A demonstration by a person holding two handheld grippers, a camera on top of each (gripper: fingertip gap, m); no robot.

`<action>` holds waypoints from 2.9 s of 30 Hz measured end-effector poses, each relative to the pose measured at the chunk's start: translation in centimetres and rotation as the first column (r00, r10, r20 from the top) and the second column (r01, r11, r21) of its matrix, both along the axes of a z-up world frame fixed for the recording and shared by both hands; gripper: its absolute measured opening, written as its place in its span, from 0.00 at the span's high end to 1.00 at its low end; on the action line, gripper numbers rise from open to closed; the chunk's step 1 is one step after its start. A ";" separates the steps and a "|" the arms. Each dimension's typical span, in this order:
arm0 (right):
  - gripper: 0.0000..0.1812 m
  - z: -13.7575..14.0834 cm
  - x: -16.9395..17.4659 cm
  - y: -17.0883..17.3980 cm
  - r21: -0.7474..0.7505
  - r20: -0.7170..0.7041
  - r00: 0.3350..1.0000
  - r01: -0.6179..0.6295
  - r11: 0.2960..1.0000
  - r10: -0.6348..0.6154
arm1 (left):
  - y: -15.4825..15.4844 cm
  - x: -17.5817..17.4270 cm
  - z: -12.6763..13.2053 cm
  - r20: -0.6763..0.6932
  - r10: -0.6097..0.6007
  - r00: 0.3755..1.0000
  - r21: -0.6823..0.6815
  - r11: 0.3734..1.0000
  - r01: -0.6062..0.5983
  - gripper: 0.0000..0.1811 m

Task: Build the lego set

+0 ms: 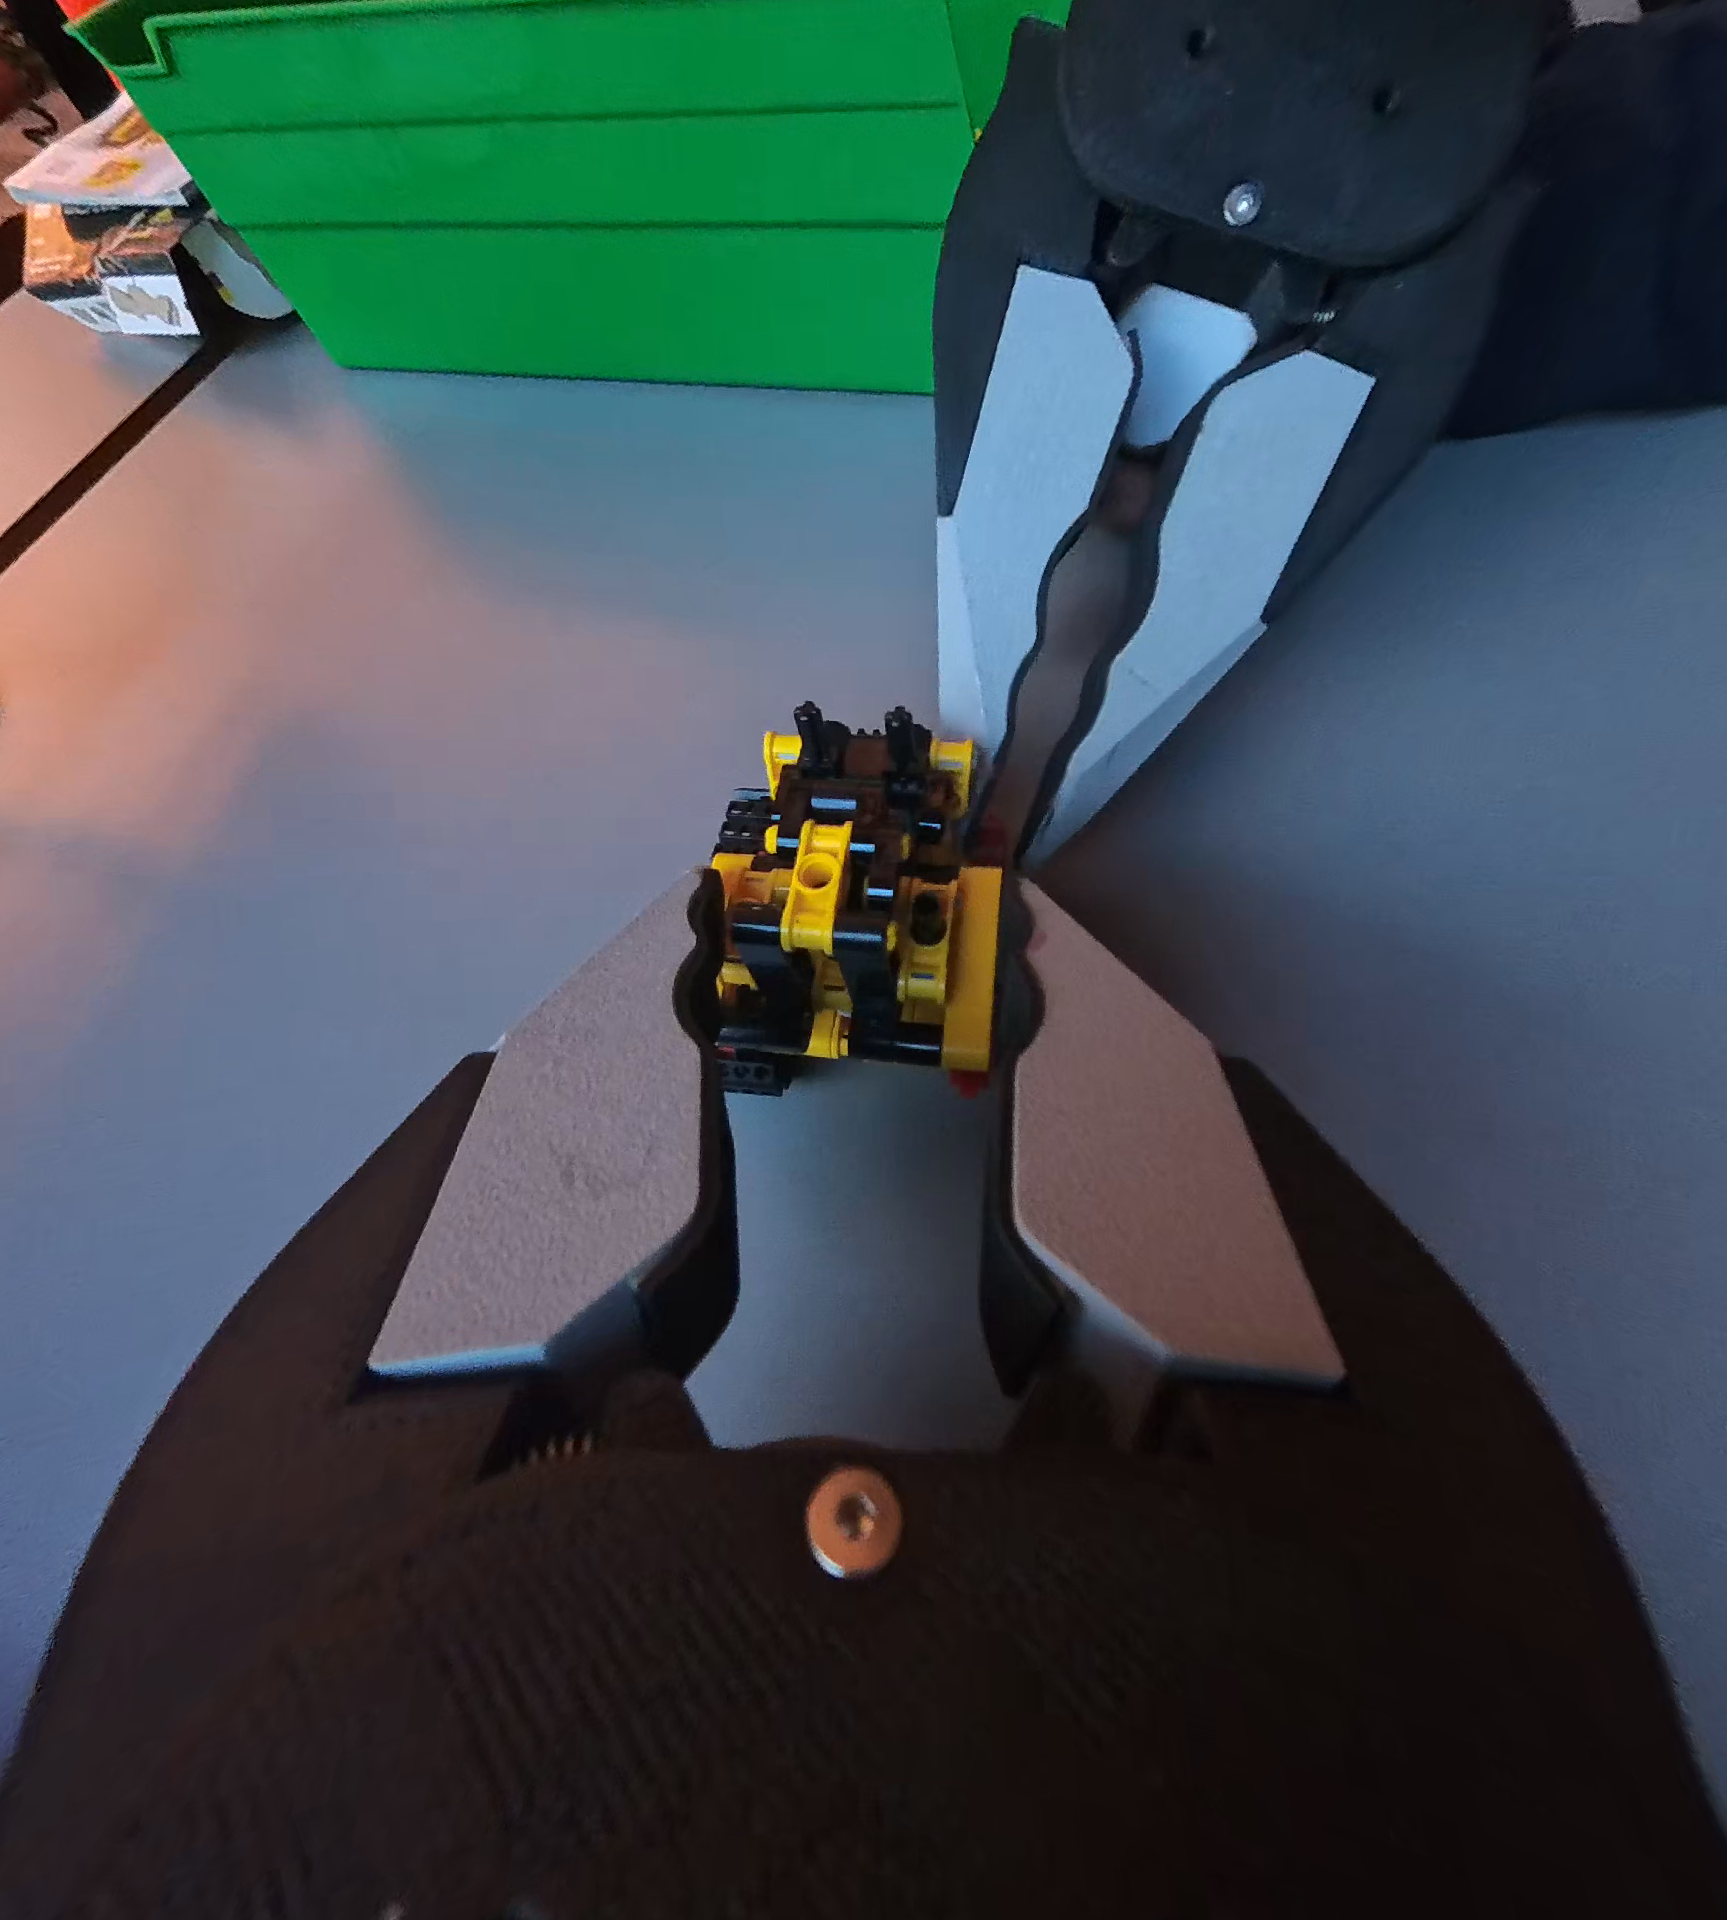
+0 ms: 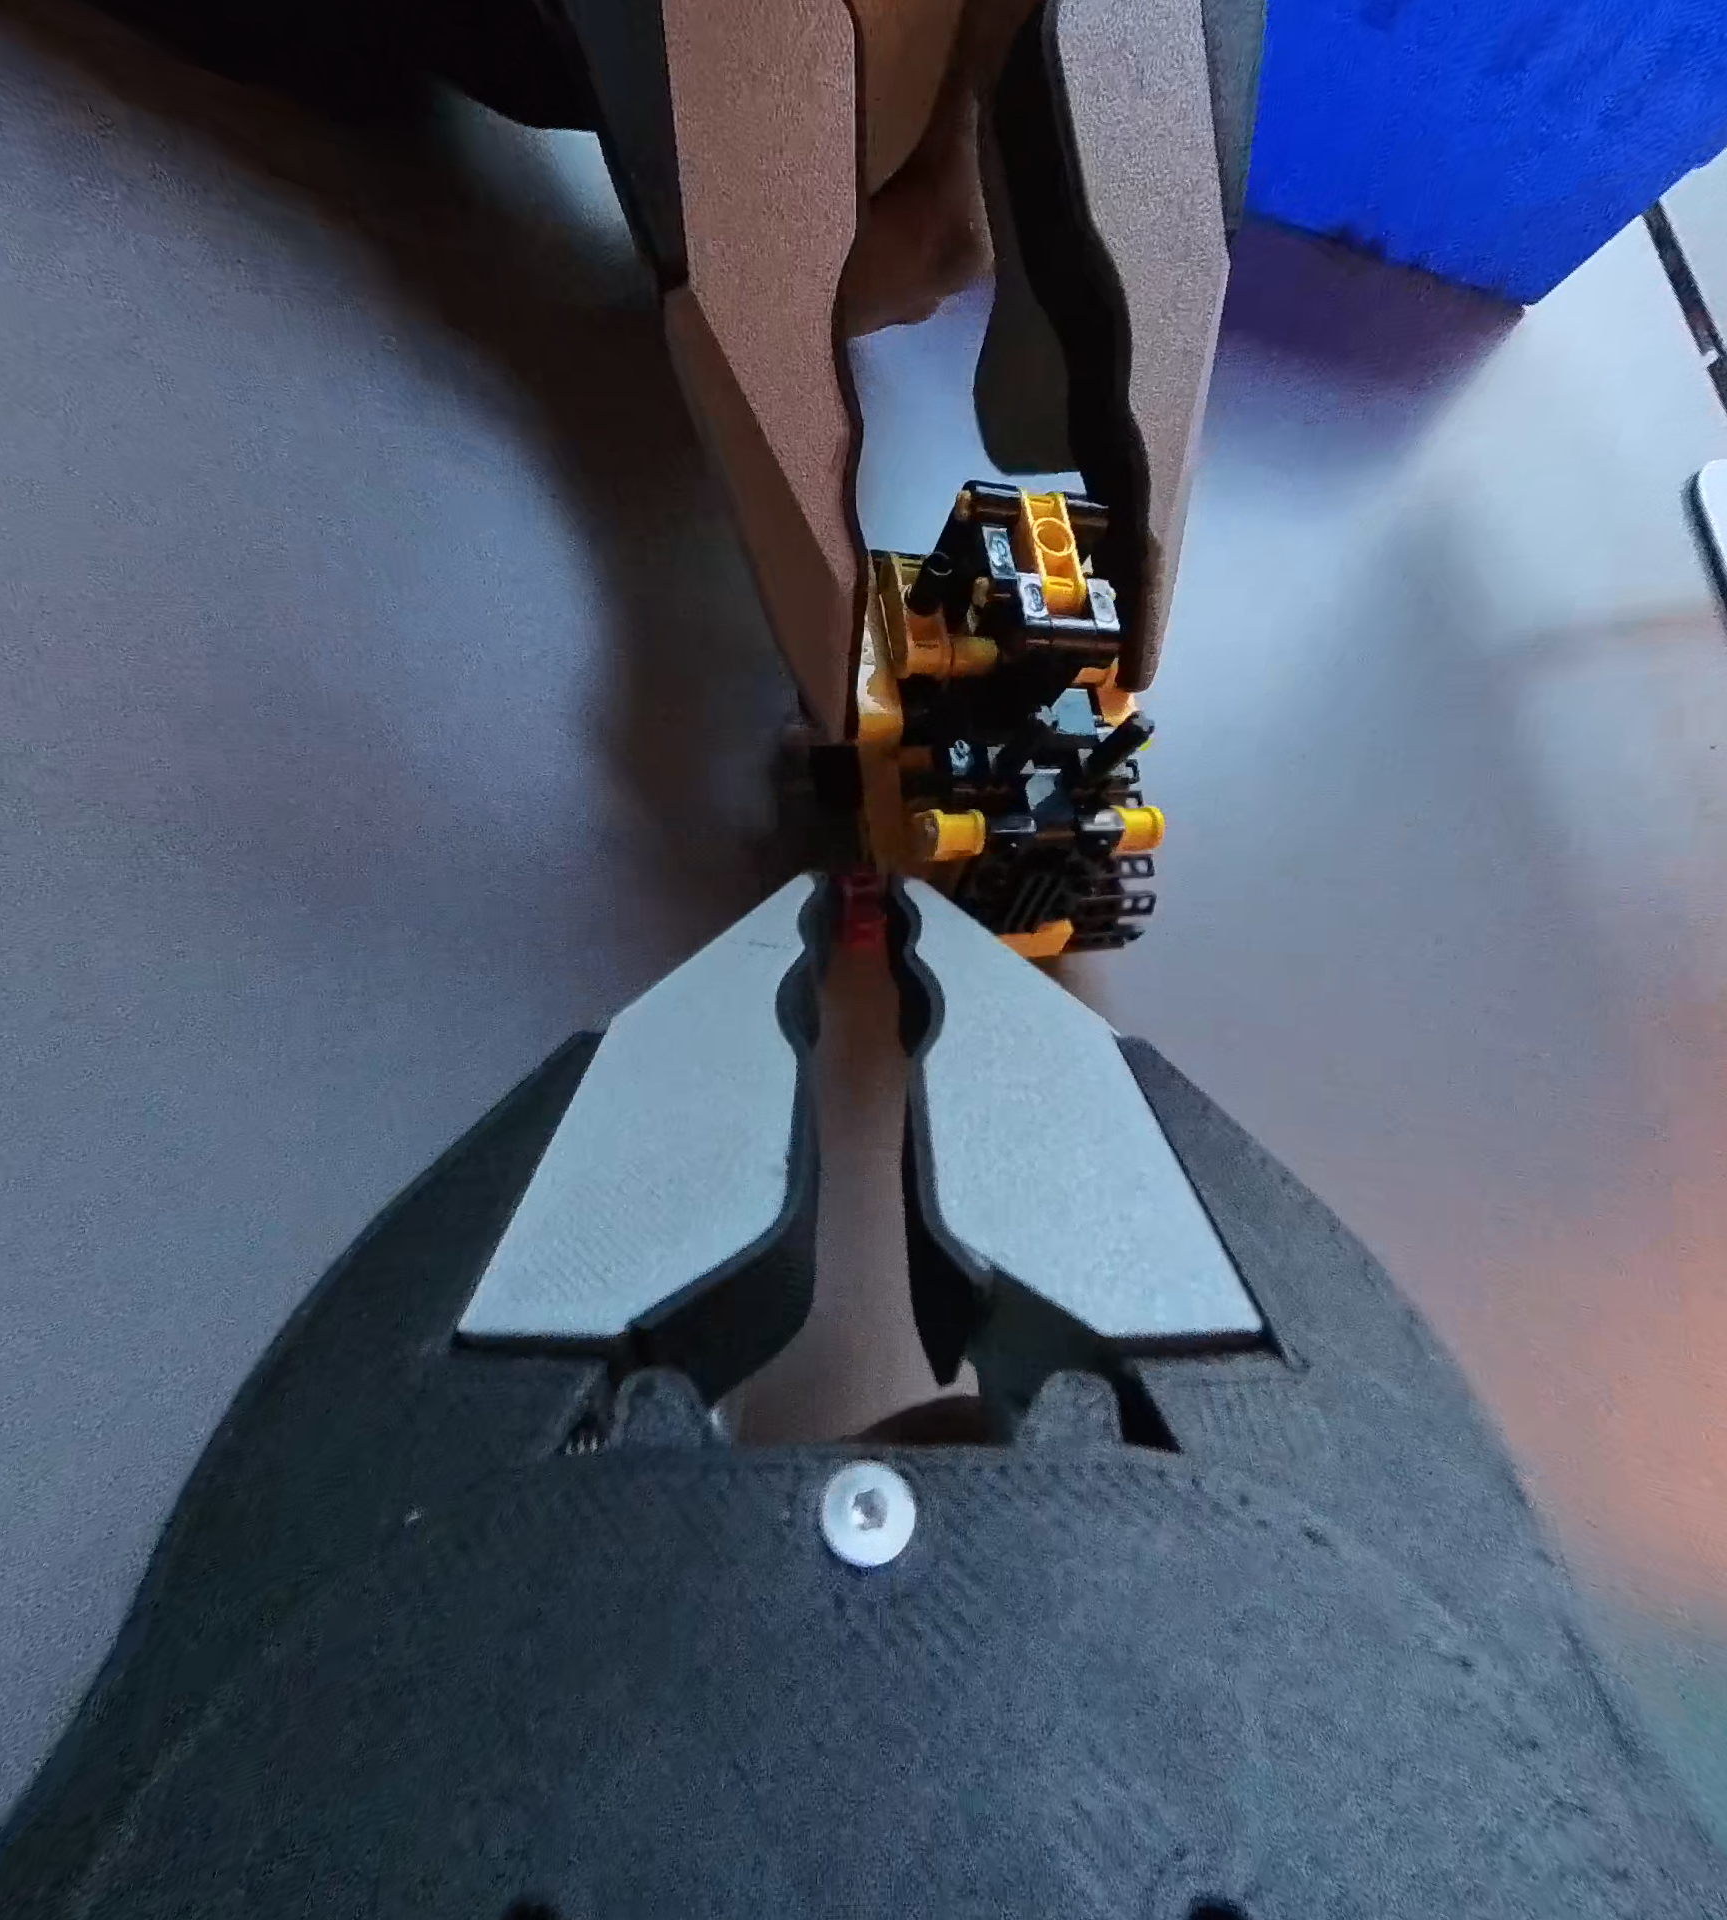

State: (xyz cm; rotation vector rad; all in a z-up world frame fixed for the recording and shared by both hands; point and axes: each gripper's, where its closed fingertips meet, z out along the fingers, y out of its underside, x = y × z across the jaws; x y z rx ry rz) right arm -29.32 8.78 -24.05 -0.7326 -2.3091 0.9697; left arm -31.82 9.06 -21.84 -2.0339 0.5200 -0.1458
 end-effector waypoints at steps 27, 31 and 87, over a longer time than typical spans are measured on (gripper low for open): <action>0.99 -0.3 1.1 0.3 0.098 -0.078 0.990 -0.107 0.989 0.115 | 0.4 1.1 -0.2 -0.124 0.009 0.992 0.040 0.999 -0.004 0.72; 0.99 -0.3 4.0 -3.7 0.070 -0.034 0.951 -0.304 0.950 0.307 | 1.3 -4.1 -0.1 -0.312 0.251 0.916 0.104 0.968 -0.229 0.73; 0.90 1.7 0.4 -3.8 0.232 -0.307 0.946 -0.026 0.972 0.099 | 0.8 1.2 0.6 0.176 0.107 0.979 -0.051 0.994 -0.100 0.78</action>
